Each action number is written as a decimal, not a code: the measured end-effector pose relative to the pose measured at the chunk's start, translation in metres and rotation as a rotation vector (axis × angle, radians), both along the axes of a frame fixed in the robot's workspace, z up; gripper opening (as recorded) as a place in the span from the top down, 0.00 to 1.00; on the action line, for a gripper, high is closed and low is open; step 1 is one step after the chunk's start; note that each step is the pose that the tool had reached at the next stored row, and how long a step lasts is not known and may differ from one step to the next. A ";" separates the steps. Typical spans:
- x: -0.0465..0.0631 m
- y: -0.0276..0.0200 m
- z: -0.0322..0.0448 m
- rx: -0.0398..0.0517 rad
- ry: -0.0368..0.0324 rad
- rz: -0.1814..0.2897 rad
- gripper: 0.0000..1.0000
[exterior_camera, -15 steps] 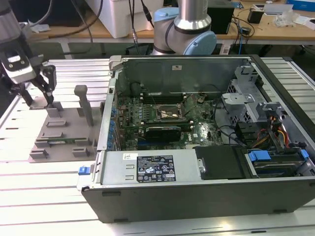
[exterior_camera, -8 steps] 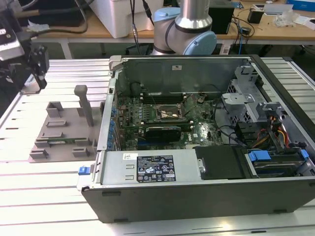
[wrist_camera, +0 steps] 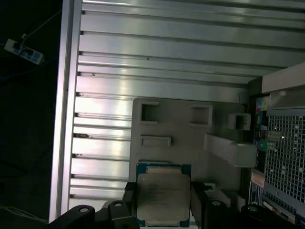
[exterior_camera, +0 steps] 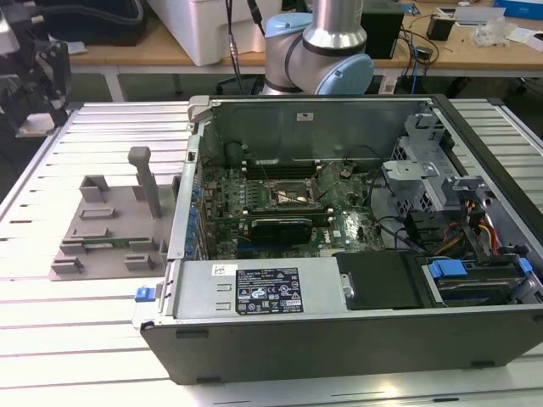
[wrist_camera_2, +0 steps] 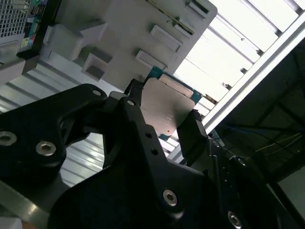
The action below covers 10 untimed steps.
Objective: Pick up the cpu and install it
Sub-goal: 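Pick up the cpu and move it towards the insertion slot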
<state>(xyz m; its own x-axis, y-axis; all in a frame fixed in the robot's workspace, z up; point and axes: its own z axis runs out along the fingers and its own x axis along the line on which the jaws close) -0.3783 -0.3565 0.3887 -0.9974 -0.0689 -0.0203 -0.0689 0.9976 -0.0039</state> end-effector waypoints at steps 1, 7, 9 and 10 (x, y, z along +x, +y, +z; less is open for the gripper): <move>0.000 -0.0001 0.0002 0.0038 -0.0002 0.000 0.46; 0.004 0.0000 0.0005 0.0053 0.0002 0.000 0.46; 0.014 0.0000 0.0003 0.0055 0.0003 0.000 0.46; 0.019 0.0000 0.0003 0.0054 0.0006 0.000 0.46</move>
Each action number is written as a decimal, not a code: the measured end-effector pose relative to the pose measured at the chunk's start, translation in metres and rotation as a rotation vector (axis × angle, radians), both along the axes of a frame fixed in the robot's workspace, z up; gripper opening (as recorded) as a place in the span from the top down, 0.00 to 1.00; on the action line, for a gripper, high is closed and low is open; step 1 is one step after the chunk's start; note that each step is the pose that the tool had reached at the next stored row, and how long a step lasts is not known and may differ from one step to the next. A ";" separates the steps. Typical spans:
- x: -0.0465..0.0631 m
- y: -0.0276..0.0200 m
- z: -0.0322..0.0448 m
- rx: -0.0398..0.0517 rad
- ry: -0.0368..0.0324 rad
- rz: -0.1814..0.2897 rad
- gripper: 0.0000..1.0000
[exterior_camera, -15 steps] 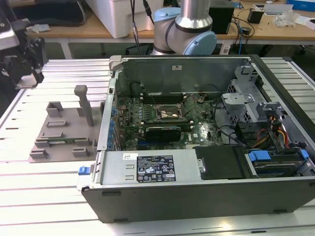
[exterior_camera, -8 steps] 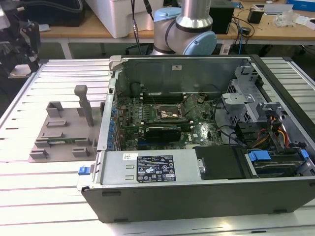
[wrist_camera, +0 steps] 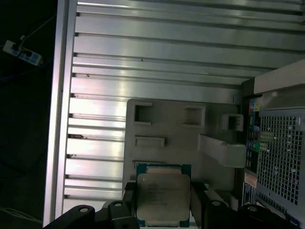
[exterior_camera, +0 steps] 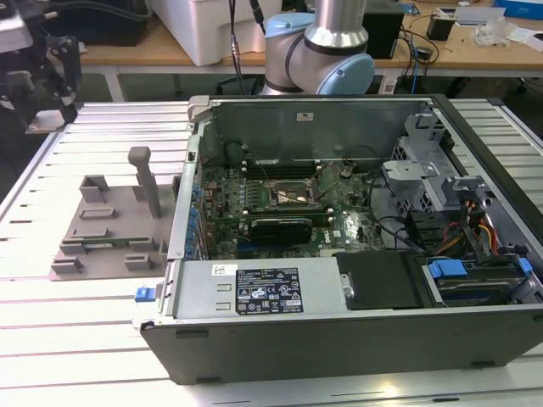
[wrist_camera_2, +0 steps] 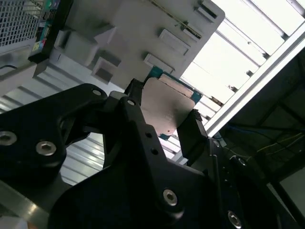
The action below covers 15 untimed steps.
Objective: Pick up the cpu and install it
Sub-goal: 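Pick up the cpu and move it towards the insertion slot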
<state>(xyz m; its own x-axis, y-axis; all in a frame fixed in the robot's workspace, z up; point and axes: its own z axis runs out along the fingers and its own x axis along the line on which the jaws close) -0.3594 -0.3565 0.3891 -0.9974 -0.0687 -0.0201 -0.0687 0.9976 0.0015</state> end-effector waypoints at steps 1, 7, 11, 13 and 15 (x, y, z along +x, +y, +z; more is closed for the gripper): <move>0.006 0.0000 0.0000 -0.0001 0.0003 0.000 0.46; 0.056 0.0000 -0.0006 0.0000 0.0017 0.000 0.46; 0.086 0.0000 -0.0017 0.0000 0.0034 0.000 0.46; 0.098 0.0003 -0.0028 0.0000 0.0050 0.000 0.46; 0.109 0.0005 -0.0041 0.0001 0.0063 0.000 0.46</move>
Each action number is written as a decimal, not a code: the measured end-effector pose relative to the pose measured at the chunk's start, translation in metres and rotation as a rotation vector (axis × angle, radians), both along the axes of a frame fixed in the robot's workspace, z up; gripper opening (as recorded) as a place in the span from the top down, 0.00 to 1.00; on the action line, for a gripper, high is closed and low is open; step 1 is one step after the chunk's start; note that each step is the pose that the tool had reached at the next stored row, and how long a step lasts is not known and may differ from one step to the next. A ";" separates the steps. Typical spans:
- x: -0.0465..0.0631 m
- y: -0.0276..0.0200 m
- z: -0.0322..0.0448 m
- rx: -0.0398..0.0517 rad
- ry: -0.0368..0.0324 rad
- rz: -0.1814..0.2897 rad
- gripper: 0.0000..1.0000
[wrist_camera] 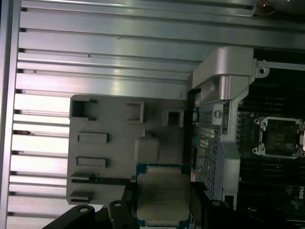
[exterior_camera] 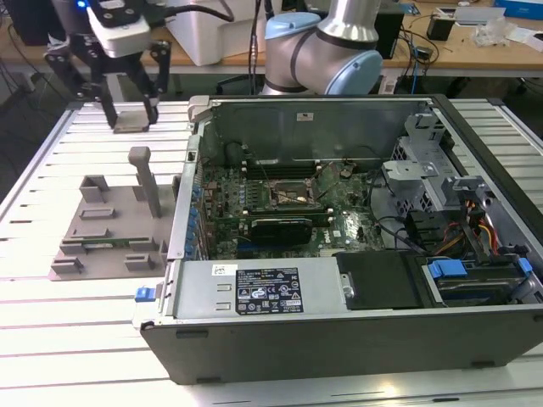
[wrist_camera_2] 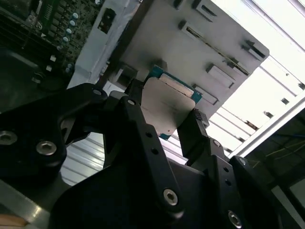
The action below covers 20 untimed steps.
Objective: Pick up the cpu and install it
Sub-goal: 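Pick up the cpu and move it towards the insertion slot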
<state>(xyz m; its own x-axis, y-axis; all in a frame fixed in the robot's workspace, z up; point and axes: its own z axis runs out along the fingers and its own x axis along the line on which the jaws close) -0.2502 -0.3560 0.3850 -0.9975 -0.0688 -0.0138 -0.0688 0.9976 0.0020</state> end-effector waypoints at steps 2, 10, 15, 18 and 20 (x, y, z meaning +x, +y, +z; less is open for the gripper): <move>0.012 0.0002 -0.0016 -0.0002 0.0017 0.000 0.46; 0.065 0.0023 -0.0213 -0.0012 0.0073 0.000 0.46; 0.110 0.0041 -0.0393 -0.0017 0.0112 0.000 0.46; 0.131 0.0048 -0.0476 -0.0019 0.0131 0.000 0.46; 0.152 0.0057 -0.0561 -0.0019 0.0148 0.000 0.46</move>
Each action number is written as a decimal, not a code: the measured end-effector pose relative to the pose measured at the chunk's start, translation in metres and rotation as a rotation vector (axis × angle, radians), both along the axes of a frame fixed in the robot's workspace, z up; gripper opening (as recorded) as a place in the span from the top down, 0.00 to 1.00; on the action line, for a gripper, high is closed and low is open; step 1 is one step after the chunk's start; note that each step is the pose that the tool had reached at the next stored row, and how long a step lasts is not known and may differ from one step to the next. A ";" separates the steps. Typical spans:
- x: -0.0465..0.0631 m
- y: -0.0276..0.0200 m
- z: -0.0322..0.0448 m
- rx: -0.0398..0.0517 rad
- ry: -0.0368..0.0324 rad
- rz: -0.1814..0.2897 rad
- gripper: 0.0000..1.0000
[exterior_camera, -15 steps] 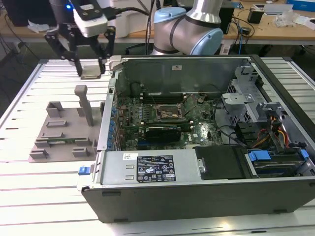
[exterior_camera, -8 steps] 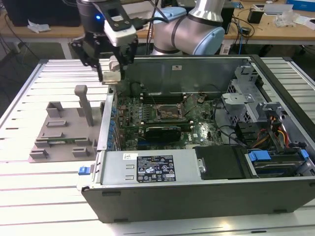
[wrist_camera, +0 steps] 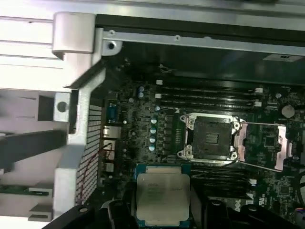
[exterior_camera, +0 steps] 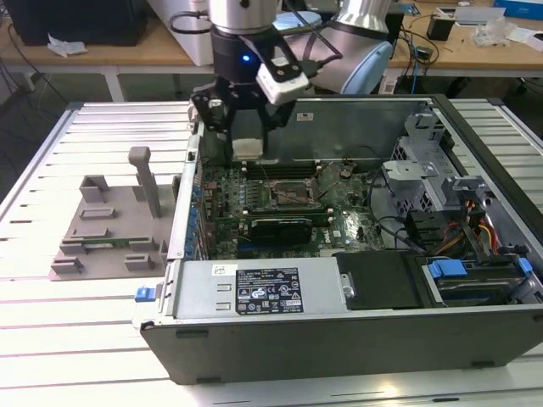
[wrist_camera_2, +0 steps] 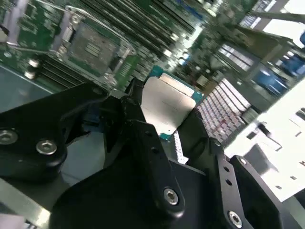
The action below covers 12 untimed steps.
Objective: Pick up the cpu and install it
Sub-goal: 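Pick up the cpu and move it towards the insertion slot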
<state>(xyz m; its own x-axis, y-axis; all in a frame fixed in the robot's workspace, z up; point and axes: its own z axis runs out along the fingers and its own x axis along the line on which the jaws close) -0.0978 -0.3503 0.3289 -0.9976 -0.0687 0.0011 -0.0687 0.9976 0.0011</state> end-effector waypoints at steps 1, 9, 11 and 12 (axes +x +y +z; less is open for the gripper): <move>0.008 0.0003 -0.0032 0.0001 0.0002 0.000 0.46; 0.066 0.0040 -0.0266 -0.0002 0.0030 0.000 0.46; 0.073 0.0097 -0.0324 -0.0007 0.0033 0.000 0.46; 0.074 0.0131 -0.0345 -0.0008 0.0033 0.000 0.46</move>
